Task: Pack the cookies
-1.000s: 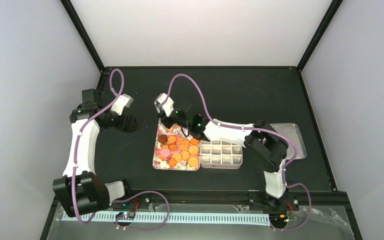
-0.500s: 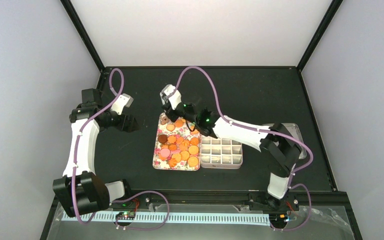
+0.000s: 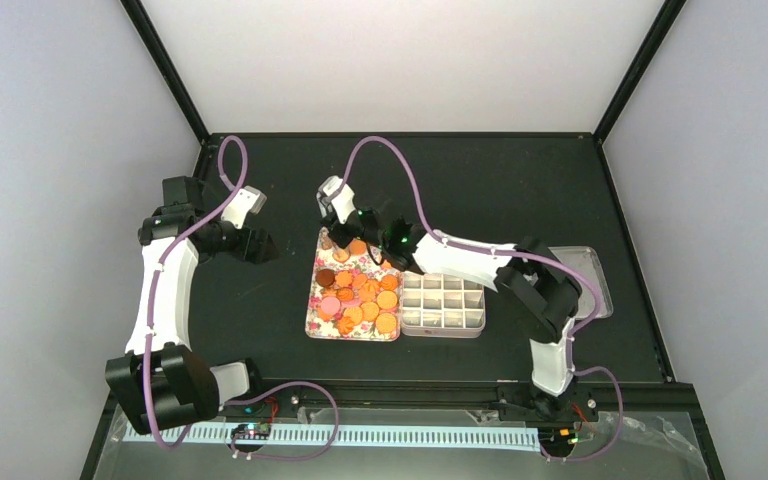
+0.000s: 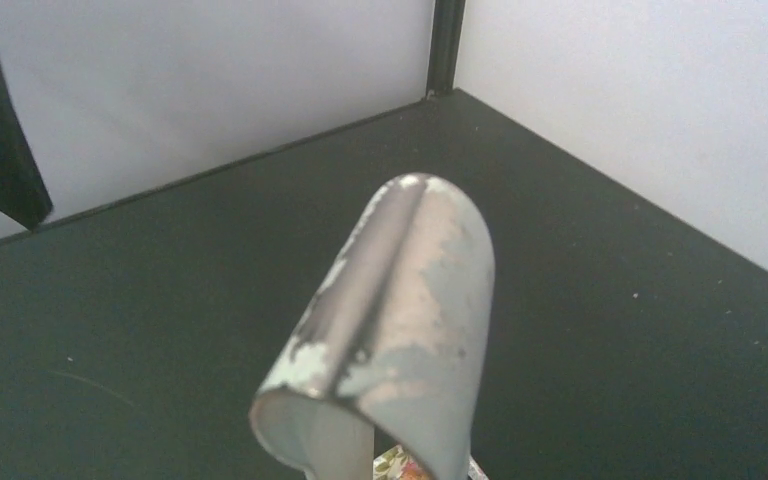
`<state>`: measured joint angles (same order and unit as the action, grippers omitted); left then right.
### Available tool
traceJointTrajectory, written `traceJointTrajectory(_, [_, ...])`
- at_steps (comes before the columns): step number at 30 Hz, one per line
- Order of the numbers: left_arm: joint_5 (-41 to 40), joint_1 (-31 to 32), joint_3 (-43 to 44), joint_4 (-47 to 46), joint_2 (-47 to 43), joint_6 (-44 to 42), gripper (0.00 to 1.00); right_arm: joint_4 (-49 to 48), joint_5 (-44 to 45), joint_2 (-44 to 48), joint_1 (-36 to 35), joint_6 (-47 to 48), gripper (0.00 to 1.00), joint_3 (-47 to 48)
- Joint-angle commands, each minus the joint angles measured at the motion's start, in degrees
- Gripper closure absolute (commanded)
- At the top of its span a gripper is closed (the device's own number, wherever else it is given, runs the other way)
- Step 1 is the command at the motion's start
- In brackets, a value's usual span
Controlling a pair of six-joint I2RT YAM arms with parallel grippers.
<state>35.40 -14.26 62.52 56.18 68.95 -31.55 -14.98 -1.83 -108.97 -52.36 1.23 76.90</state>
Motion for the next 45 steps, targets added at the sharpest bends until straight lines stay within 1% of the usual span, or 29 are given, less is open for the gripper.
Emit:
traceJointTrajectory(1, [0.98, -0.52, 1.86, 1.49, -1.21, -1.06, 0.14, -2.17, -1.31, -2.89, 0.06, 0.03, 0.75, 3.31])
traceJointTrajectory(4, [0.80, -0.50, 1.98, 1.56, -1.34, -1.18, 0.14, -1.65, -1.35, -4.00, 0.11, 0.28, 0.73, 3.86])
traceJointTrajectory(14, [0.82, -0.51, 1.91, 1.56, -1.28, -1.22, 0.14, -2.40, -1.51, -3.86, -0.01, 2.13, 0.67, 0.93])
traceJointTrajectory(22, [0.88, -0.51, 1.75, 1.33, -1.23, -1.07, 0.14, -2.05, 0.93, -2.71, -2.04, 5.54, 0.67, -2.08])
traceJointTrajectory(25, [0.84, -0.52, 1.73, 1.25, -1.22, -1.05, 0.14, -3.13, 0.56, -1.71, -2.46, 3.93, 0.67, -4.60])
traceJointTrajectory(31, [1.16, -0.51, 1.43, 1.21, -1.44, -0.97, 0.14, -4.32, -1.30, 0.99, -3.61, 0.70, 0.72, -7.34])
traceJointTrajectory(39, [1.29, -0.56, 1.28, 1.19, -1.49, -1.10, 0.14, -2.74, 1.23, 2.12, -3.54, 0.94, 0.72, -4.72])
traceJointTrajectory(45, [1.01, -0.51, 1.41, 1.63, -1.88, -1.58, 0.14, -2.69, 1.82, 1.74, -2.45, 0.78, 0.69, -3.35])
